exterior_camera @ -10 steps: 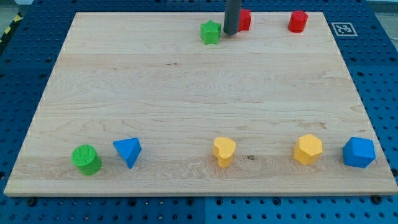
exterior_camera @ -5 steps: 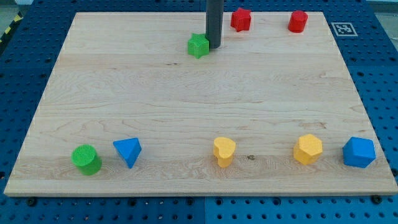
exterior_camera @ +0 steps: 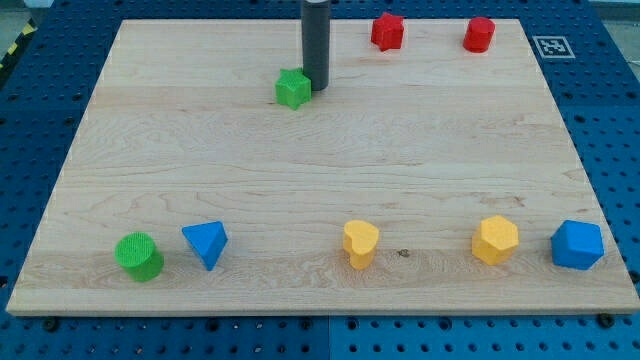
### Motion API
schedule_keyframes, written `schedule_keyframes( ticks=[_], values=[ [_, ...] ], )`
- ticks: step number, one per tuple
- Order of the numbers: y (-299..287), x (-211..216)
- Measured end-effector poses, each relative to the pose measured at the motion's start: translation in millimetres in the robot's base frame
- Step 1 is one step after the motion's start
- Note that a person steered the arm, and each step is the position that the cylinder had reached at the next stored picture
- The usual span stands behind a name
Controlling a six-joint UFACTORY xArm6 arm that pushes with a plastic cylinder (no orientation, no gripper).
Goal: Move the green star right to the blue triangle
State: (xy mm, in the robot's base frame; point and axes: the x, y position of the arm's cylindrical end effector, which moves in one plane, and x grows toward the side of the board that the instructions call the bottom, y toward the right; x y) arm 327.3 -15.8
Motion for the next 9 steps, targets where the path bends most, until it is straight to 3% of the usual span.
schedule_keyframes(
  ticks=[3, 7, 9],
  values=[
    [-101, 1],
    [-88, 104],
    [-17, 119]
  ],
)
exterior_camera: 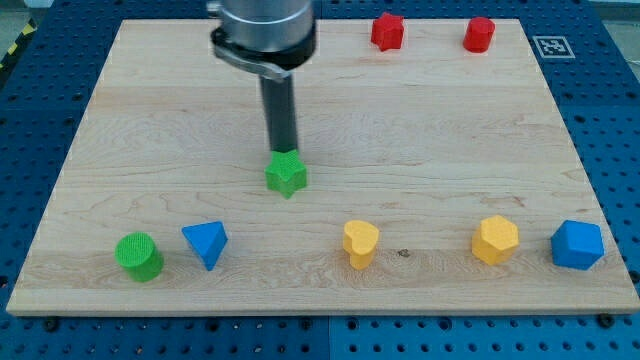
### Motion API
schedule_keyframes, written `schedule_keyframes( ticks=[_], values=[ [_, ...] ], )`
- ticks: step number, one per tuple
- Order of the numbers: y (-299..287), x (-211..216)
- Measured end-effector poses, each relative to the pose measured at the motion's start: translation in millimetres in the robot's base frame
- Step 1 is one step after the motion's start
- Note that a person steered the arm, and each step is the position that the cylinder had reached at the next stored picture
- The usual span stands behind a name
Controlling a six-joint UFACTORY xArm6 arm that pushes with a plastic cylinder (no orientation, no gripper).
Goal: Move the green star right to the blue triangle
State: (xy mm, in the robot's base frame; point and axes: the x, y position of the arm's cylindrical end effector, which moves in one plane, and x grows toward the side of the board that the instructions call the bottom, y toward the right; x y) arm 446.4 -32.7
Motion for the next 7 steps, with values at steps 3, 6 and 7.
schedule_keyframes(
  ticks=[3, 6, 7],
  values=[
    [10, 49],
    [10, 57],
    [2, 57]
  ],
)
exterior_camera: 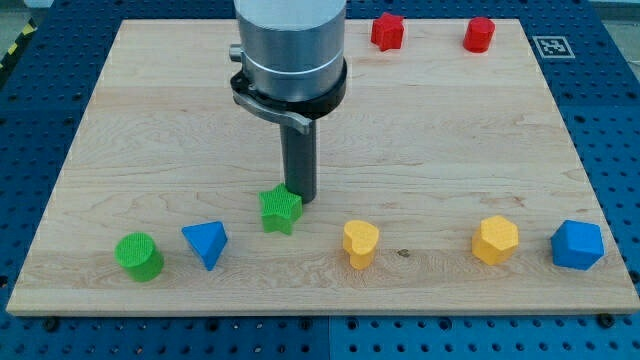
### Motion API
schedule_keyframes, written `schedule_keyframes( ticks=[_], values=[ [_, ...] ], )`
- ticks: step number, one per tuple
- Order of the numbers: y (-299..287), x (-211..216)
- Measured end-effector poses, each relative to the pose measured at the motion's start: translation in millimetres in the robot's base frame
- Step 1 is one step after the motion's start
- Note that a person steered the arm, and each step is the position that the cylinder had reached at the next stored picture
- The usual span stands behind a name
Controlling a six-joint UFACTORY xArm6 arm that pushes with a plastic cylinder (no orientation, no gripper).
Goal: Move the green star right to the blue triangle
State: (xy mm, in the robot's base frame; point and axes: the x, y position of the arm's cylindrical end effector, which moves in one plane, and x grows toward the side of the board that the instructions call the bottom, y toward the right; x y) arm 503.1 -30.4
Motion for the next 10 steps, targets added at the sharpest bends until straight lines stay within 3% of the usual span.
schedule_keyframes(
  ticks=[5, 10],
  values=[
    [-30, -8],
    [-33, 29]
  ],
)
